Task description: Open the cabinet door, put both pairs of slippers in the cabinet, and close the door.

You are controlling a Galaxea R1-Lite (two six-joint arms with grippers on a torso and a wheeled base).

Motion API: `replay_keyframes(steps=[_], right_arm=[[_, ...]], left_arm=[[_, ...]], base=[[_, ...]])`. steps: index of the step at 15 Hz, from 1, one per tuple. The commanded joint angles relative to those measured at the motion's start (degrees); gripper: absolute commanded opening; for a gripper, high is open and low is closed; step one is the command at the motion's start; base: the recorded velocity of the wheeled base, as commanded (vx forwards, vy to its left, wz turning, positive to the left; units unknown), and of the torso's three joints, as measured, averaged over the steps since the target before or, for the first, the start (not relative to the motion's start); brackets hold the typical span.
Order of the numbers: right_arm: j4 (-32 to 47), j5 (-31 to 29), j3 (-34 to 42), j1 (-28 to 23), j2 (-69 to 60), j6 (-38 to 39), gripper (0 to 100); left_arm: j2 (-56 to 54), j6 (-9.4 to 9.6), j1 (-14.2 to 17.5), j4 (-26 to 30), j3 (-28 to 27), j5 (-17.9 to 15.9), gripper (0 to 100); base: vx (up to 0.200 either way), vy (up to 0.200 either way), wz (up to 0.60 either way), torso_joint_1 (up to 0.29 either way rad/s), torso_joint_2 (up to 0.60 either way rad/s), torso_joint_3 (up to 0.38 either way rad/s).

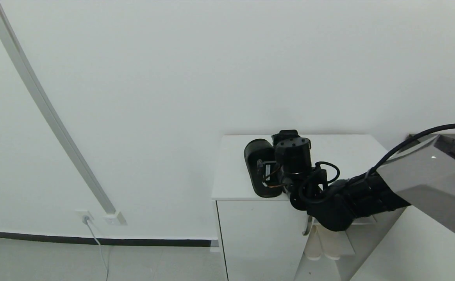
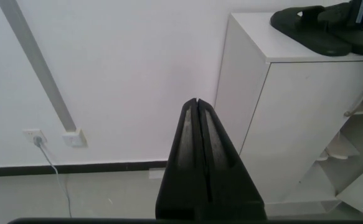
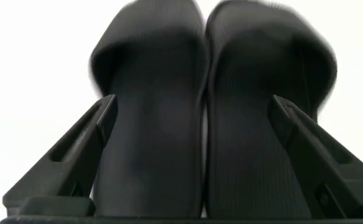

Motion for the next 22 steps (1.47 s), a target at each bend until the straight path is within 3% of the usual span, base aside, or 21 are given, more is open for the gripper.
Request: replay_keyframes(steps=[1, 14, 15, 22], right_arm=[[0.0, 1.7, -3.9, -2.4, 3.8, -1.3, 100], [2.5, 3.4, -17.7, -5.2, 12.9, -5.1, 100], [2.6, 3.4, -17.7, -5.2, 12.8, -5.3, 0], [2.1, 3.4, -16.5, -5.1, 11.2, -5.2, 0]], left_arm=[[0.1, -0.03, 0.0, 0.0, 0.0, 0.0, 0], [0.1, -0.12, 0.0, 0.0, 0.0, 0.2, 0], [0.1, -0.12, 0.0, 0.0, 0.0, 0.2, 0], [0.1, -0.21, 0.0, 0.0, 0.0, 0.2, 0]], base=[[0.0, 0.0, 0.0, 0.0, 0.0, 0.0], [0.0, 0.0, 0.0, 0.0, 0.0, 0.0], [0.0, 0.0, 0.0, 0.0, 0.0, 0.0], [0.0, 0.0, 0.0, 0.0, 0.0, 0.0]])
